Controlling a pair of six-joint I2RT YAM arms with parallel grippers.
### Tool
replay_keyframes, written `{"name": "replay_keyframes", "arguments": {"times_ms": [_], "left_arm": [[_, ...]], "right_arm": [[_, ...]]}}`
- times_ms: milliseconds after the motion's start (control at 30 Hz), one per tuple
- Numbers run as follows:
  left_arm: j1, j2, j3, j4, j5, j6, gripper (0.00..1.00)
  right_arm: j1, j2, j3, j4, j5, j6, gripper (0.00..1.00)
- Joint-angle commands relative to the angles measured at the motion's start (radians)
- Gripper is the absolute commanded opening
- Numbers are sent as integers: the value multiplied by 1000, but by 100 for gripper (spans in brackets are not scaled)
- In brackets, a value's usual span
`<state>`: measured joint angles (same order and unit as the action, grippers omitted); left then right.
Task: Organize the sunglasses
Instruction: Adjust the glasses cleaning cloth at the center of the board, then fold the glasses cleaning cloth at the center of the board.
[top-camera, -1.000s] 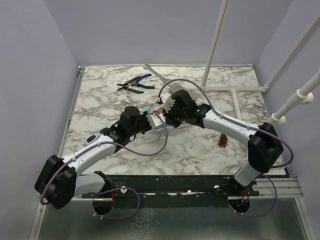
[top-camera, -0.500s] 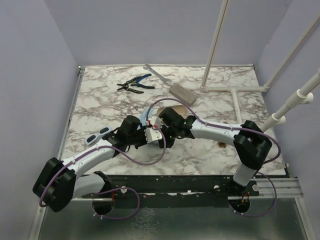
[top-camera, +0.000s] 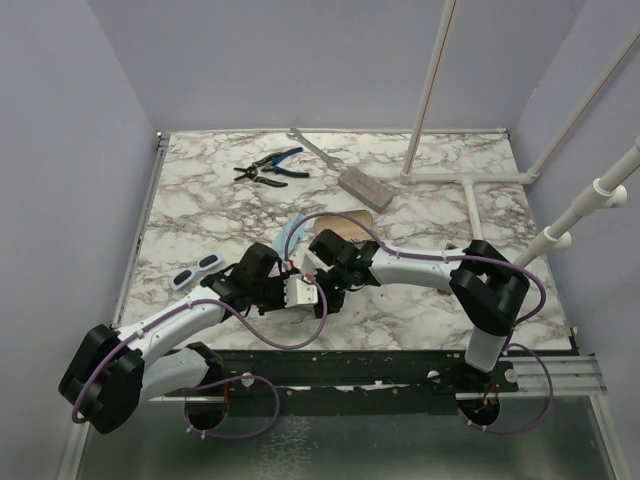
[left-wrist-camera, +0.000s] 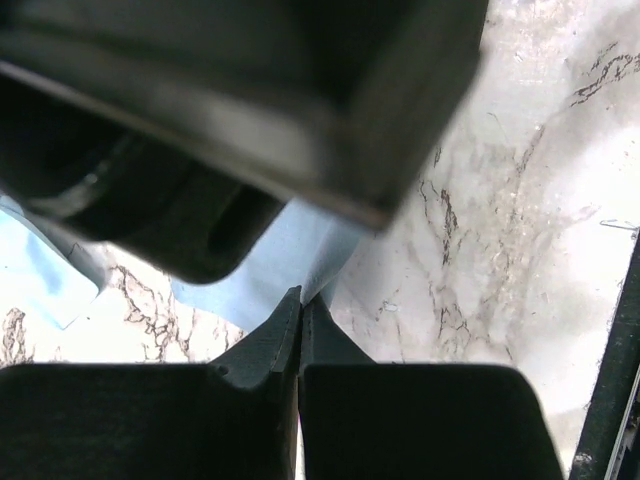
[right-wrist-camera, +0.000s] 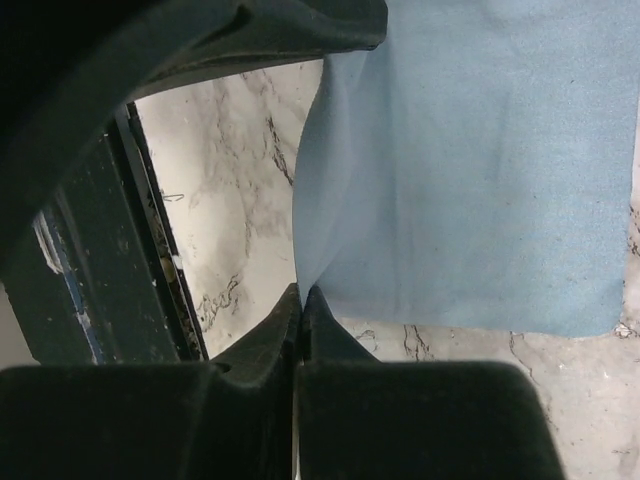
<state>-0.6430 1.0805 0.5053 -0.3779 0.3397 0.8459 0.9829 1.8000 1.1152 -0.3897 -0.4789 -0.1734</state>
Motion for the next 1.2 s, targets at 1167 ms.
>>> {"name": "replay_keyframes", "arguments": {"times_ms": [1167], "left_arm": [[25, 0, 84, 382, -201, -146, 0]], "right_arm": [[-156, -57, 244, -118, 243, -127, 1]]}}
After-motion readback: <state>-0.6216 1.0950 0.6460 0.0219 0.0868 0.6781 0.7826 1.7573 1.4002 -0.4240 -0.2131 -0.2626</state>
